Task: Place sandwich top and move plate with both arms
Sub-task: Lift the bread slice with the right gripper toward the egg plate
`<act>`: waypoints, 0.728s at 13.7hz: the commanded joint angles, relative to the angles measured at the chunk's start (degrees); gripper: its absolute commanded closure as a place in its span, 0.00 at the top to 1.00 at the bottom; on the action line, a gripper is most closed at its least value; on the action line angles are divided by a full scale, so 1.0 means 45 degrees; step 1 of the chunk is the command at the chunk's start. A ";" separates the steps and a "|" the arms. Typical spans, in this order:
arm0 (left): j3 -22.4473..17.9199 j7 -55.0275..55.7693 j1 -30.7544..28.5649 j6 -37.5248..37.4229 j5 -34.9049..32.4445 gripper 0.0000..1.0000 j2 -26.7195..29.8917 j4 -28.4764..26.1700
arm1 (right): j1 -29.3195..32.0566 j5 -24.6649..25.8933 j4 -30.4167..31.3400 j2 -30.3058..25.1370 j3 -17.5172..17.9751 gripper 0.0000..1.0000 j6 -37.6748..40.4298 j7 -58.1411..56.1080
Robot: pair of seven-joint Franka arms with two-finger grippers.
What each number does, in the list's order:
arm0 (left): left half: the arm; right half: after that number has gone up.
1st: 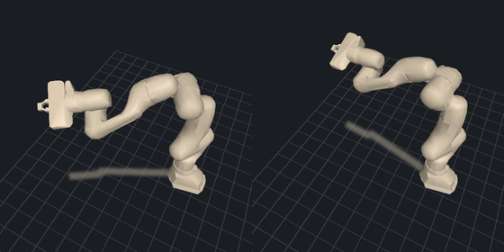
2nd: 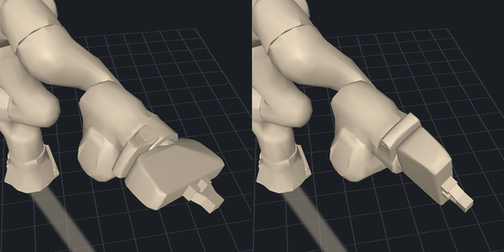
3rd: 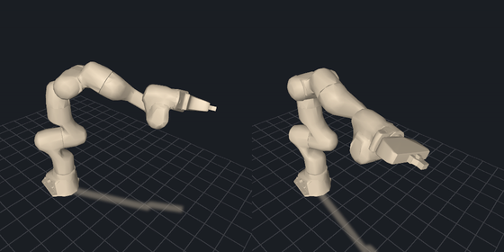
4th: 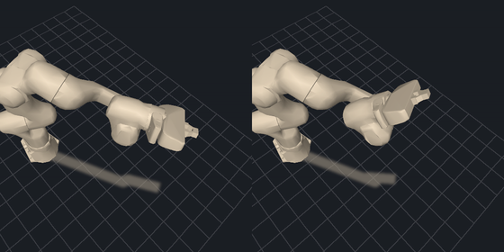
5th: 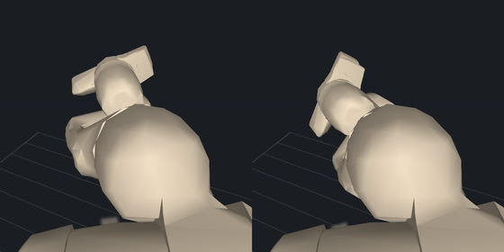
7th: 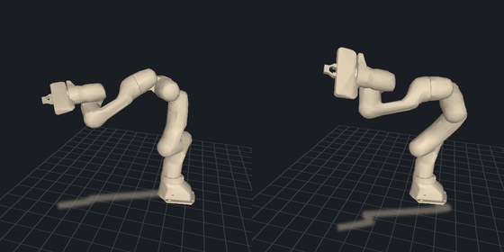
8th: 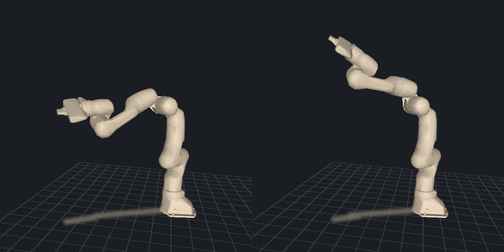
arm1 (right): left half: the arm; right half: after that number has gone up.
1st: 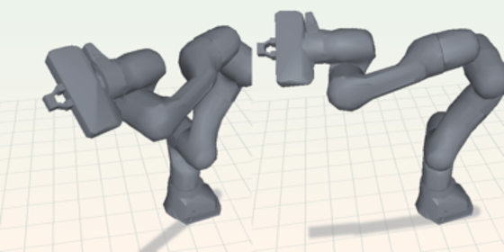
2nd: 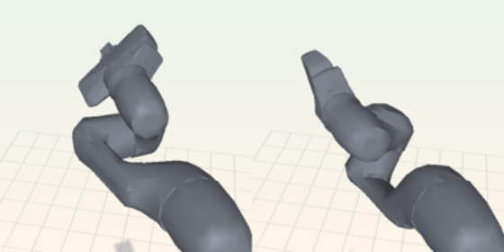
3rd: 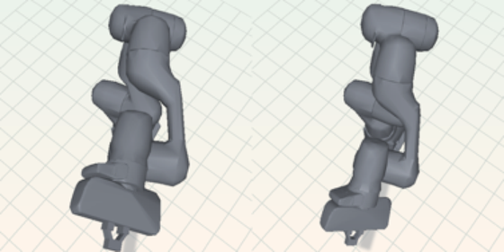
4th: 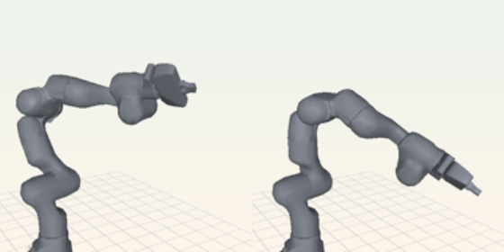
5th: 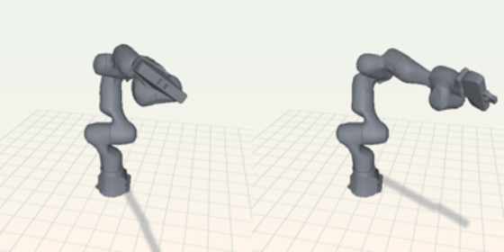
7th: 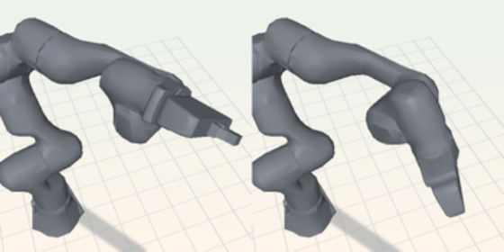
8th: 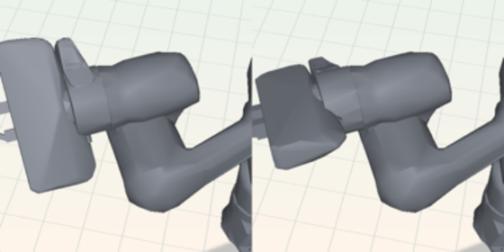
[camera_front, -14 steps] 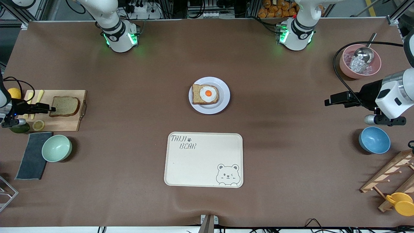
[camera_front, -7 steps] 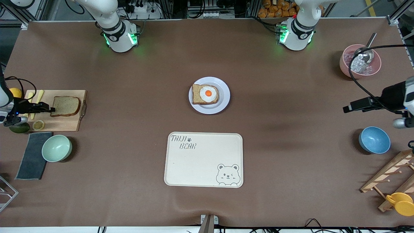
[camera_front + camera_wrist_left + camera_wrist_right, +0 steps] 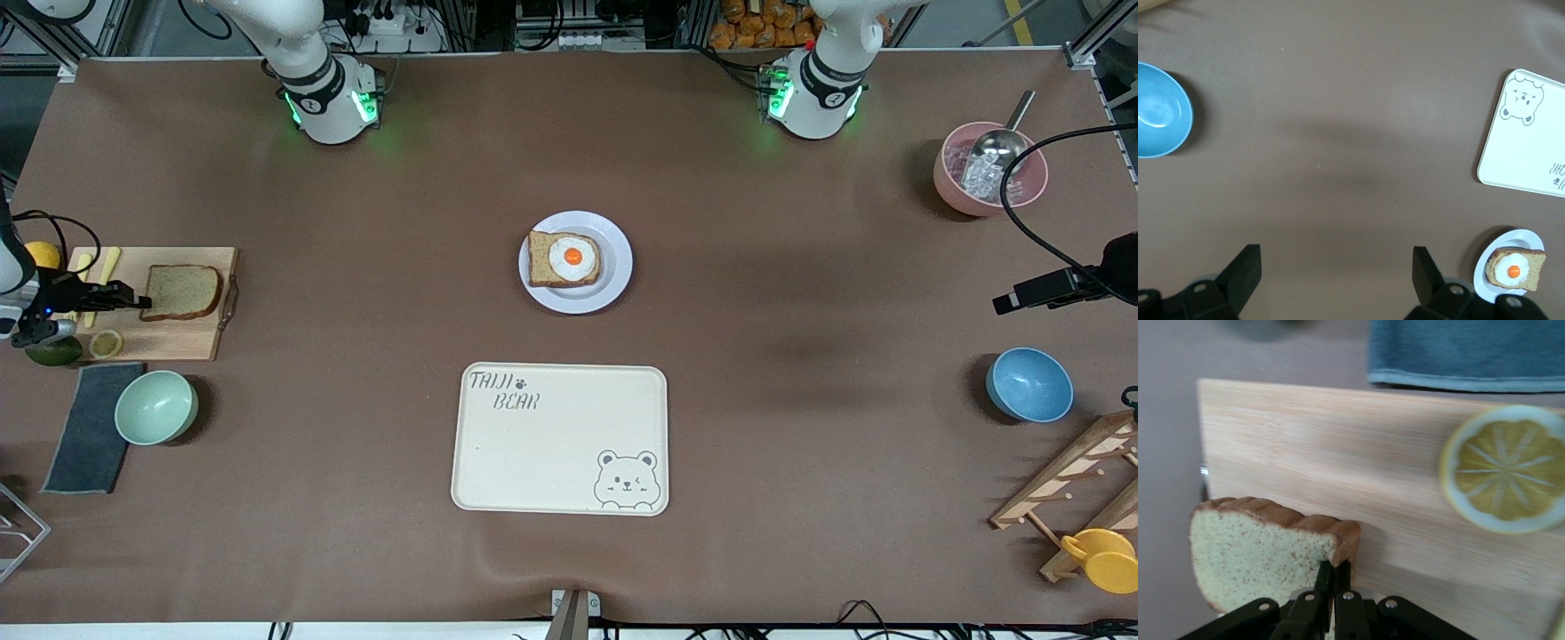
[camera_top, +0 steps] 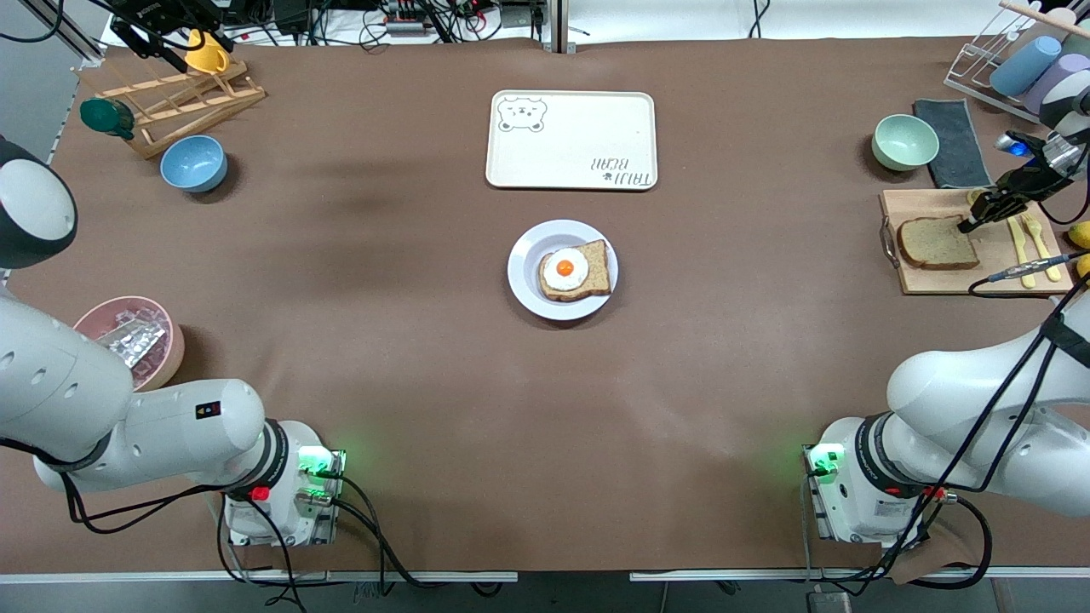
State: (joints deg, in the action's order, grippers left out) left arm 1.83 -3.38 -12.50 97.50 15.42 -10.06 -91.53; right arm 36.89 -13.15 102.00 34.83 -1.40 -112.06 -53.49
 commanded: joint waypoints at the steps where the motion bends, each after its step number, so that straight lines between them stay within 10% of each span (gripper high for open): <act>1: 0.0062 0.0048 0.0005 0.0695 -0.0243 1.00 -0.0010 -0.0148 | -0.0228 -0.0767 -0.0205 -0.0123 0.0232 0.00 0.1110 0.0069; 10: 0.0335 0.0712 0.0957 0.0911 0.2040 1.00 -0.0635 -0.0070 | -0.2862 -0.3227 -0.1123 -0.0376 0.0310 0.00 0.5212 0.2765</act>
State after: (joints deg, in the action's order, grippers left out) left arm 2.75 -1.92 -11.38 100.21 22.65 -11.64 -92.01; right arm 26.65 -25.39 97.12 34.55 0.33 -91.81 -43.37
